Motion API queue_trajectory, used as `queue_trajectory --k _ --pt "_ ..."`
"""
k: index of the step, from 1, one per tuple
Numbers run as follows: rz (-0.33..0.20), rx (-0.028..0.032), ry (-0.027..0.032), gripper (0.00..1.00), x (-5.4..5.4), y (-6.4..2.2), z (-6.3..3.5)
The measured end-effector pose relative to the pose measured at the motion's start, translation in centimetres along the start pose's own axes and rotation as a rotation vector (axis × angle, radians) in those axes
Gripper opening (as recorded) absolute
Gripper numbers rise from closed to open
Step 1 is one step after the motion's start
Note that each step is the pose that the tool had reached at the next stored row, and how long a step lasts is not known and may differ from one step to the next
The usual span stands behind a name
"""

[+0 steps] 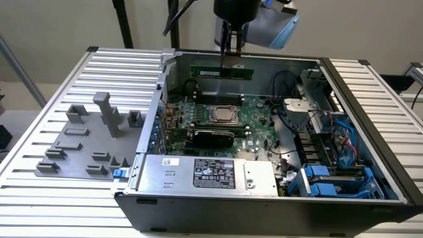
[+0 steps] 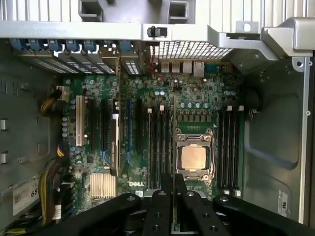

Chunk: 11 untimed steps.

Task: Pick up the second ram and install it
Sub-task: 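Pick up the second ram and move it above second insertion slot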

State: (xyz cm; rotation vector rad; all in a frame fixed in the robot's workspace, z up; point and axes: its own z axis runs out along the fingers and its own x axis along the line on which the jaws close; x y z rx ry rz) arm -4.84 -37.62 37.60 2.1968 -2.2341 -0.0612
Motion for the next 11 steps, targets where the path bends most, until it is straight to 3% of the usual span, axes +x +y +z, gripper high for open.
queue_trajectory --k 6,11 --pt "0.000 -0.0002 -0.0002 0.14 -0.6 -1.26 1.05" --pt "0.003 -0.0001 -0.0046 0.14 -0.7 -1.48 1.96"
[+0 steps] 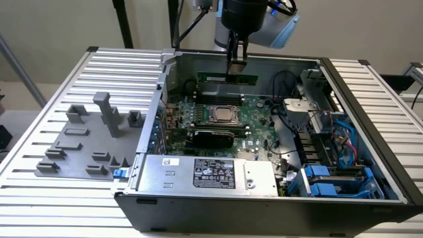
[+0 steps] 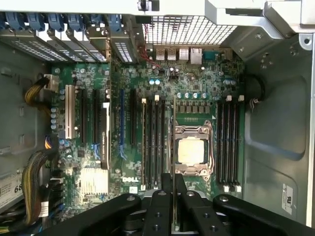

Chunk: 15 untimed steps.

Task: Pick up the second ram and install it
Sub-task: 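Pick up the second ram and move it above second insertion slot, then insert the second ram into the second slot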

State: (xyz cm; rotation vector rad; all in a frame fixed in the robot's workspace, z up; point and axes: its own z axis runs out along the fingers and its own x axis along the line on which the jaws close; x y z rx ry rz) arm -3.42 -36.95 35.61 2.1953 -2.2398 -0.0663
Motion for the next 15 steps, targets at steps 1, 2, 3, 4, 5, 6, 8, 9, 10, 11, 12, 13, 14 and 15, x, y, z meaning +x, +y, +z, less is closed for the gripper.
queue_trajectory --k 1,2,3,4,5,6,8,9,10,11,12,13,14,15 --pt "0.000 0.0001 -0.0014 0.14 0.00 -0.01 0.11" --pt "0.000 0.0000 -0.0012 0.14 0.00 -0.01 0.13" --pt "0.000 -0.0001 -0.0011 0.14 0.00 -0.01 0.13" --pt "0.000 -0.0001 -0.0011 0.14 0.00 -0.01 0.13" --pt "0.000 0.0000 -0.0013 0.14 0.00 -0.02 0.14" --pt "0.000 0.0000 -0.0013 0.14 0.00 -0.02 0.14" --pt "0.000 -0.0001 -0.0012 0.14 0.00 -0.01 0.14" --pt "0.000 0.0000 -0.0012 0.14 0.00 -0.01 0.14" --pt "0.000 0.0000 -0.0013 0.14 0.00 -0.01 0.14" --pt "0.000 0.0000 -0.0013 0.14 0.00 -0.01 0.14" --pt "0.000 0.0000 -0.0013 0.14 0.00 -0.01 0.14" --pt "0.000 0.0000 -0.0013 0.14 0.00 -0.02 0.14" --pt "0.000 0.0000 -0.0013 0.14 0.00 -0.01 0.14" --pt "0.000 0.0000 -0.0013 0.14 0.00 -0.01 0.14"
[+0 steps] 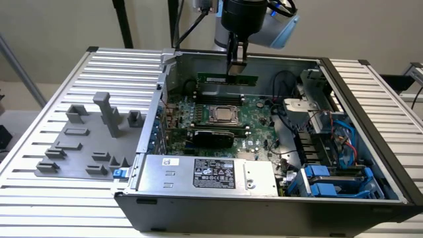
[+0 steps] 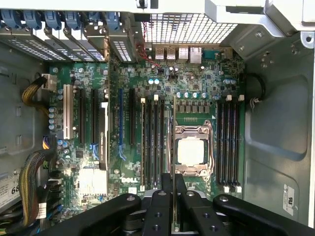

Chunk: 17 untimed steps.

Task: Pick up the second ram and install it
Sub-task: 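Insert the second ram into the second slot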

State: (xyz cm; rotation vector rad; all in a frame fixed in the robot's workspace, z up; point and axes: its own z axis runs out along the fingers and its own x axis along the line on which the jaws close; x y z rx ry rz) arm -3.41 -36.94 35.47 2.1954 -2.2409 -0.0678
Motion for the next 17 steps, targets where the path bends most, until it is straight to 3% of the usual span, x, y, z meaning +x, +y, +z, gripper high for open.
queue_trajectory --k 17 --pt "0.038 0.0098 -0.0014 0.14 0.1 0.37 2.73"
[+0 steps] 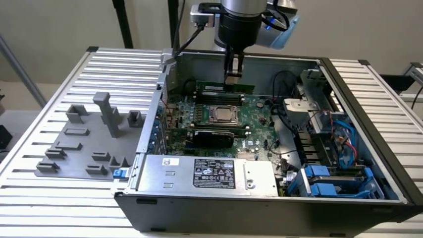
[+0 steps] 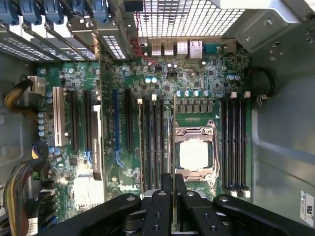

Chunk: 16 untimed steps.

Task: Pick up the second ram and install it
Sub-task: 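Insert the second ram into the second slot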

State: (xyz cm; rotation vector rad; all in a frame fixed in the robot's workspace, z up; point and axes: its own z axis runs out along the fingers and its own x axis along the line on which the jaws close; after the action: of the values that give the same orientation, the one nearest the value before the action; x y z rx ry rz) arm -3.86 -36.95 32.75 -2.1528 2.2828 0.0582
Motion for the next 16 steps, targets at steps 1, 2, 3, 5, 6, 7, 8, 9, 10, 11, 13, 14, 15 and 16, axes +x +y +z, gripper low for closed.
queue_trajectory --k 1,2,3,5,6,7,8,9,10,11,13,14,15,16 --pt "0.002 0.0008 -0.0001 0.14 0.0 0.03 0.19" --pt "0.003 0.0018 -0.0003 0.14 0.0 0.06 0.37" --pt "0.005 0.0035 -0.0004 0.14 0.0 0.10 0.55" --pt "0.010 0.0089 -0.0007 0.14 0.0 0.14 0.89" --pt "0.012 0.0117 -0.0010 0.14 0.0 0.16 1.05" --pt "0.013 0.0144 -0.0012 0.14 0.0 0.19 1.23" --pt "0.013 0.0168 -0.0014 0.14 0.1 0.22 1.41" --pt "0.014 0.0191 -0.0015 0.14 0.1 0.26 1.59" --pt "0.013 0.0212 -0.0016 0.14 0.1 0.31 1.77" --pt "0.013 0.0230 -0.0016 0.14 0.1 0.36 1.95" --pt "0.013 0.0270 -0.0018 0.14 0.1 0.41 2.31" --pt "0.013 0.0292 -0.0018 0.14 0.1 0.43 2.51" --pt "0.013 0.0306 -0.0016 0.14 0.1 0.43 2.69" --pt "0.013 0.0313 -0.0013 0.14 0.1 0.42 2.86"
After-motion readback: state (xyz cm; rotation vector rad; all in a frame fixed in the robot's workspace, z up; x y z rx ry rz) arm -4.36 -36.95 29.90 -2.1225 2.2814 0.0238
